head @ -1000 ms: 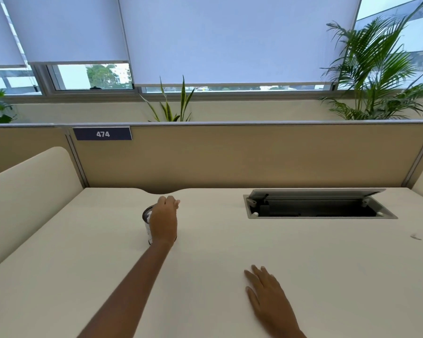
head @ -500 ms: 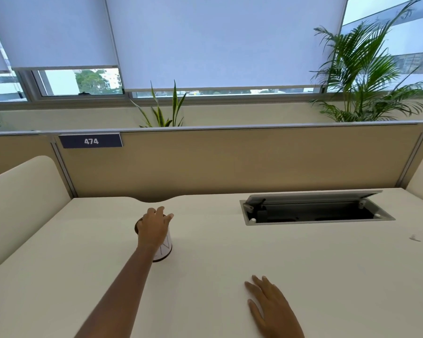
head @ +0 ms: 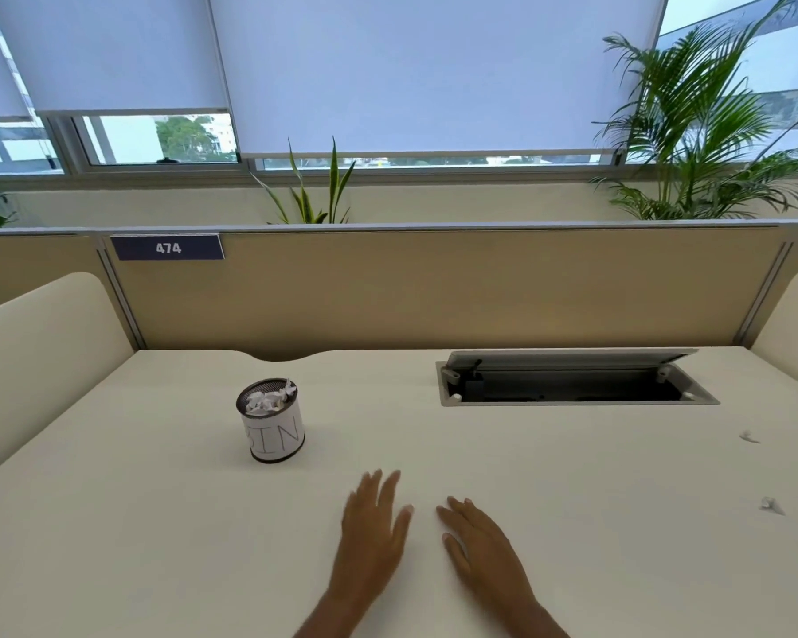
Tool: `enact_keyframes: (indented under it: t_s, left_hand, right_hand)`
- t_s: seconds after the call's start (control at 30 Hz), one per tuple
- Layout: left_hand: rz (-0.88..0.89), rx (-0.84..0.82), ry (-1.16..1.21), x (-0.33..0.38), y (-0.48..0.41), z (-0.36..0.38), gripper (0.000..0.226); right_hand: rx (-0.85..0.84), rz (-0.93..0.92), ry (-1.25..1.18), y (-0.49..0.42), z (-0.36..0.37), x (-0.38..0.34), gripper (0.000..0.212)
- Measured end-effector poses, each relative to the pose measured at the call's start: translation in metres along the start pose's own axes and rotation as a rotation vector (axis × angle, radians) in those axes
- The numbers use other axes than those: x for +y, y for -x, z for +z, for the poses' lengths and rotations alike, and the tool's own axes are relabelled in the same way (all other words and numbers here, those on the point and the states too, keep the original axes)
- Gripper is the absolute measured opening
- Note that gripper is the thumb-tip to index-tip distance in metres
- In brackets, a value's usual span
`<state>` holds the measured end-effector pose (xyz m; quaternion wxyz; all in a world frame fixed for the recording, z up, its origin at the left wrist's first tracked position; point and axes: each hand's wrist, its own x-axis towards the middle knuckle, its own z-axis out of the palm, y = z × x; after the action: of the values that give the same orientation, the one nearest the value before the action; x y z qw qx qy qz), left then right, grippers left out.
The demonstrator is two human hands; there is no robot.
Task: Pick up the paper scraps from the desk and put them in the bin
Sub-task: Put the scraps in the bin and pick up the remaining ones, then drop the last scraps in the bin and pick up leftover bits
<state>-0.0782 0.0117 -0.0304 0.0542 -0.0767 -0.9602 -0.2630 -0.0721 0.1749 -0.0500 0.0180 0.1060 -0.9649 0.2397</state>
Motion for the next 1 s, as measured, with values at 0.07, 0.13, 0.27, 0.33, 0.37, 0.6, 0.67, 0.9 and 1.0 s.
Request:
enact_keyframes:
  t_s: [0.07, 0.13, 0.27, 0.33, 0.37, 0.6, 0.67, 0.9, 1.0]
  left_hand:
    - [0.027, -0.019, 0.182, 0.027, 0.027, 0.013, 0.04]
    - [0.031, -0.055, 0.288, 0.054, 0.05, 0.02, 0.037]
    - [0.004, -0.178, 0.298, 0.093, 0.087, 0.033, 0.035]
    - [0.026, -0.307, 0.261, 0.106, 0.099, 0.035, 0.038]
    - [0.058, -0.362, 0.227, 0.109, 0.102, 0.036, 0.042]
    - [0.158, -0.438, 0.066, 0.124, 0.129, 0.047, 0.028]
    - [0.093, -0.46, 0.065, 0.131, 0.128, 0.049, 0.016]
    - [-0.066, -0.335, 0.184, 0.146, 0.128, 0.057, 0.021]
    - [-0.104, -0.237, 0.328, 0.155, 0.123, 0.067, 0.042]
  right_hand:
    - [-0.053, 0.024, -0.058, 0.005, -0.012, 0.009, 0.042]
    - [-0.048, 0.096, -0.174, 0.013, -0.026, 0.022, 0.037]
    - [-0.027, 0.238, -0.342, 0.038, -0.061, 0.049, 0.025]
    - [-0.038, 0.22, -0.315, 0.053, -0.074, 0.062, 0.023]
    - [-0.03, 0.207, -0.306, 0.06, -0.08, 0.067, 0.023]
    - [-0.038, 0.114, -0.22, 0.124, -0.109, 0.099, 0.022]
    - [-0.129, 0.087, -0.161, 0.14, -0.108, 0.106, 0.031]
    - [-0.105, 0.049, -0.042, 0.161, -0.095, 0.107, 0.019]
    - [-0.006, 0.103, -0.147, 0.16, -0.104, 0.11, 0.017]
